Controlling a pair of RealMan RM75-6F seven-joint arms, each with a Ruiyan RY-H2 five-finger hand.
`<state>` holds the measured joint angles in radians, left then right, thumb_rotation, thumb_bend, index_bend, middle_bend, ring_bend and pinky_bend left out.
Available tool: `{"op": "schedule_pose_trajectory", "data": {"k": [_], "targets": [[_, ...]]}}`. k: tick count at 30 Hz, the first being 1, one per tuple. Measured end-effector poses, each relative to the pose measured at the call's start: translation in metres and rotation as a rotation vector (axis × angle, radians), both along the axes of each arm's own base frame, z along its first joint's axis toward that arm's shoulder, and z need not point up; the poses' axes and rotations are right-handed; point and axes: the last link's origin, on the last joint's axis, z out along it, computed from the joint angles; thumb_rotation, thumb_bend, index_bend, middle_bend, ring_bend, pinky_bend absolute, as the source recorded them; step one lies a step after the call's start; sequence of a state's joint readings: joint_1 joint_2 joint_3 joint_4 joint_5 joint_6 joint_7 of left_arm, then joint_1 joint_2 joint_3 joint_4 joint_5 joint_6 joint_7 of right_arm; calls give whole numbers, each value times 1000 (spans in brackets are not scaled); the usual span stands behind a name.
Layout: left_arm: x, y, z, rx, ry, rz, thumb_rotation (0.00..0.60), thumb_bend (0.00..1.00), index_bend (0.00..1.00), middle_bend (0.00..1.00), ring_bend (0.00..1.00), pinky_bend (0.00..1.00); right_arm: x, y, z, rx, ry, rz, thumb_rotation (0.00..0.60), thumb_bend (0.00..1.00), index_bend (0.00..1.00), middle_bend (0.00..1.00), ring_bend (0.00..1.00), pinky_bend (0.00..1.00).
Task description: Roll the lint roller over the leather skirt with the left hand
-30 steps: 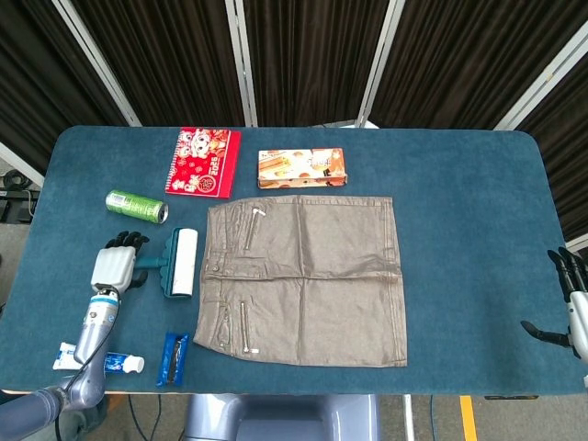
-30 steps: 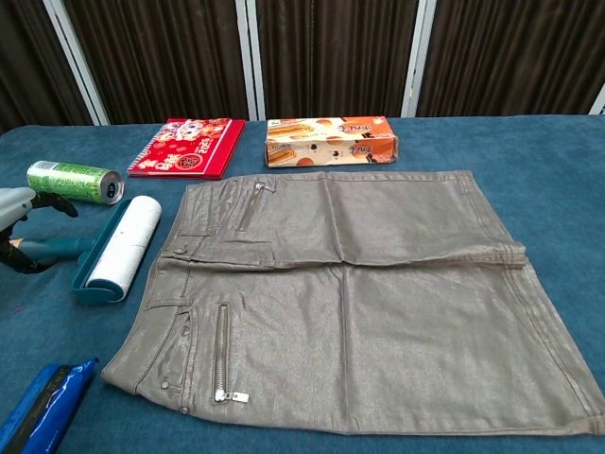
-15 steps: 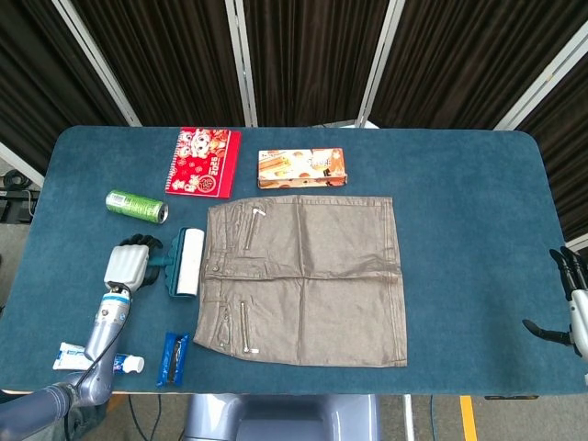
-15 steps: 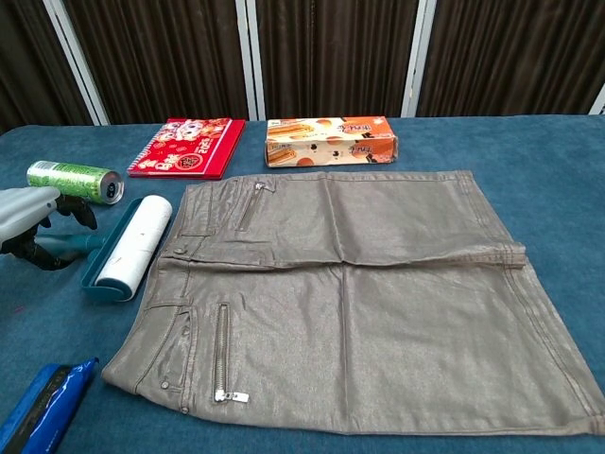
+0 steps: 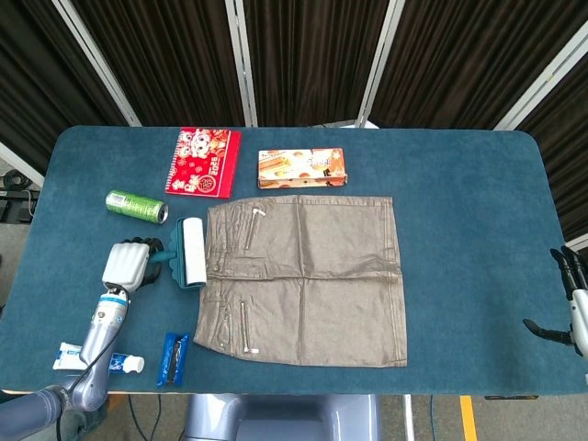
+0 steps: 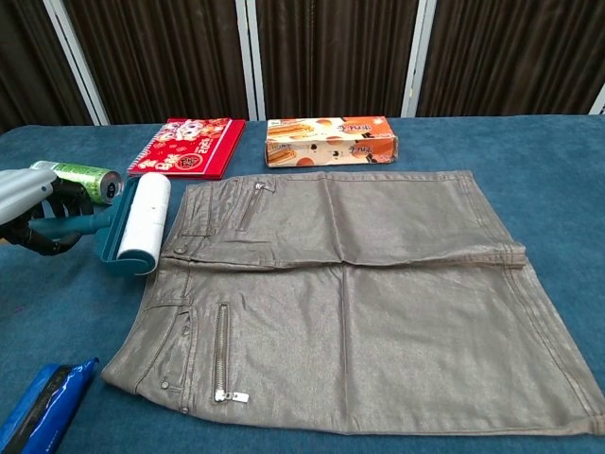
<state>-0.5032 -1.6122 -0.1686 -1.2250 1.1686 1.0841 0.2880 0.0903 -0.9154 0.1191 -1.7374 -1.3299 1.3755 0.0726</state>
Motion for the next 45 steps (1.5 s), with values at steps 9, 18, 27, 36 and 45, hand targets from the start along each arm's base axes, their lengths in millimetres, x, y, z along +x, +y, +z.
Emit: {"op": "schedule_pose_trajectory", "data": {"k": [9, 18, 27, 36, 45], "targets": [[55, 21, 23, -55, 77, -165, 600, 760, 568, 458, 373, 443, -4, -2, 4, -9, -15, -19, 600, 0, 0, 0, 0, 0], [142, 56, 6, -133, 265, -330, 600, 763, 569, 458, 374, 446, -14, -6, 10, -26, -30, -60, 600, 0, 0, 0, 0, 0], [218, 68, -41, -205, 346, -425, 600, 762, 571, 459, 375, 447, -20, -9, 14, -36, -29, -84, 600, 0, 0, 0, 0, 0], [243, 71, -77, -248, 414, -432, 600, 761, 573, 464, 378, 448, -19, -7, 15, -46, -21, -78, 600, 0, 0, 0, 0, 0], [224, 74, -81, -265, 491, -400, 600, 767, 574, 464, 379, 452, -19, -5, 17, -53, -21, -79, 600, 0, 0, 0, 0, 0]]}}
